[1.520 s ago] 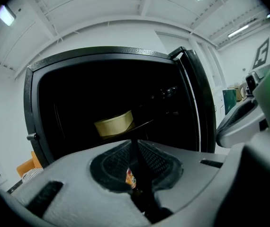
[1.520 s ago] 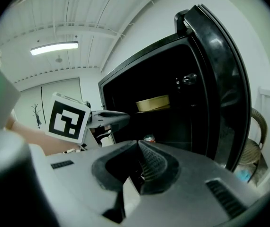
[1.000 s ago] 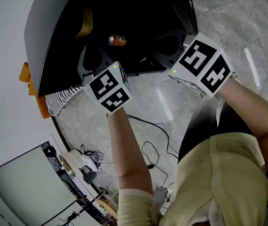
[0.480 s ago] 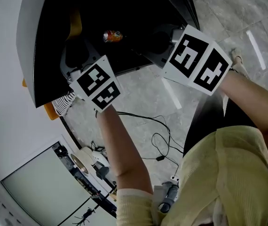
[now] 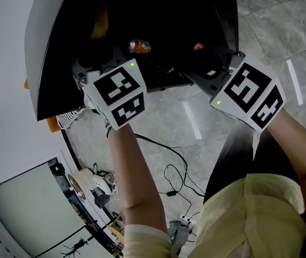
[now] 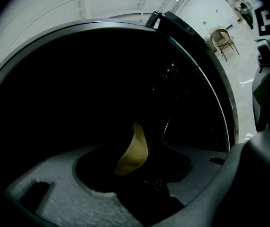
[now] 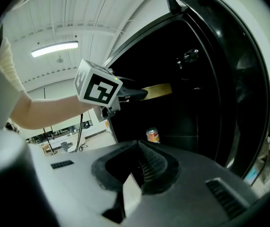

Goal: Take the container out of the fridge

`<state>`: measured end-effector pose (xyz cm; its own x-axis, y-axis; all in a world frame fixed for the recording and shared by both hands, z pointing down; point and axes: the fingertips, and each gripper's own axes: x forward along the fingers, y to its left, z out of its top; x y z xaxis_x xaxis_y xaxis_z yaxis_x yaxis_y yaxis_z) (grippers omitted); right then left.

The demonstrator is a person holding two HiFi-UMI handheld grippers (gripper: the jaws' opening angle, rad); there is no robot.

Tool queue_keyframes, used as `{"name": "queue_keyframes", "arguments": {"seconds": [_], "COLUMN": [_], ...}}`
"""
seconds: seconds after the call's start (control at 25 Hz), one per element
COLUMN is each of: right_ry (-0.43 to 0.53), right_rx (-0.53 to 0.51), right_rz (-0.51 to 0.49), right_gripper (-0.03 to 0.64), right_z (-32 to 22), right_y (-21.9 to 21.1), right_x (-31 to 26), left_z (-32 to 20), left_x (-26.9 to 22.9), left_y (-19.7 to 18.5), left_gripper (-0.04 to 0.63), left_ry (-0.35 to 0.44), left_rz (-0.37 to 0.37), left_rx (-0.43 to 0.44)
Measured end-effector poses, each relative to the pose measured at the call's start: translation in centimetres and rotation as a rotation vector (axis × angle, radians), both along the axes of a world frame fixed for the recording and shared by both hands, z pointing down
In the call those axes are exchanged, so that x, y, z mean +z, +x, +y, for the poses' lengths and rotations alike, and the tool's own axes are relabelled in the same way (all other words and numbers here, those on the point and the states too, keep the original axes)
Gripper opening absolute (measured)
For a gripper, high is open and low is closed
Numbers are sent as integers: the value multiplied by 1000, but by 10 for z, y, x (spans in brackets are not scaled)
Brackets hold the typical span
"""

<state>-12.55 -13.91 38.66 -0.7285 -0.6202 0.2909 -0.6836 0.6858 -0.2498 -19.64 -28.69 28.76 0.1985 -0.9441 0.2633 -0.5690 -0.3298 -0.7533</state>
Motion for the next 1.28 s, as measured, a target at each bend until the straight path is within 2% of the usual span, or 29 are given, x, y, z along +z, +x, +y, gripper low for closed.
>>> {"name": "queue_keyframes", "arguments": {"seconds": [0.16, 0.28, 0.4, 0.52, 0.76, 1.0, 1.08, 1.2, 1.28], "right_ry": [3, 9, -7, -23, -32, -52, -52, -48, -50], "right_rx": [-38, -56, -74, -96, -100, -118, -121, -116, -120], "right_rz": [7, 8, 5, 24, 30, 34, 31, 24, 23], "right_gripper": [29, 29, 29, 29, 29, 29, 29, 29, 29], "right_z": [-3, -4, 2, 10, 17, 24, 24, 22, 20], "right_y": [-15, -25, -33, -38, -38, -39, -39, -36, -35], "right_x": [1, 0, 11, 19, 34, 43, 40, 36, 36], "left_z": [-9, -15, -16, -19, -26, -25, -22, -20, -20], "left_x": [-2, -4, 4, 8, 14, 21, 19, 10, 8], "left_y": [-2, 2, 7, 11, 18, 19, 17, 14, 11], "left_gripper": [213, 219, 224, 225, 259, 258, 247, 159, 126], "left_ry": [-21, -31, -87, -142, -177, -228, -234, -208, -205], "left_rz": [-10, -54, -97, -92, -125, -95, -86, -71, -52], "left_rx": [7, 42, 83, 111, 140, 137, 134, 120, 107]}}
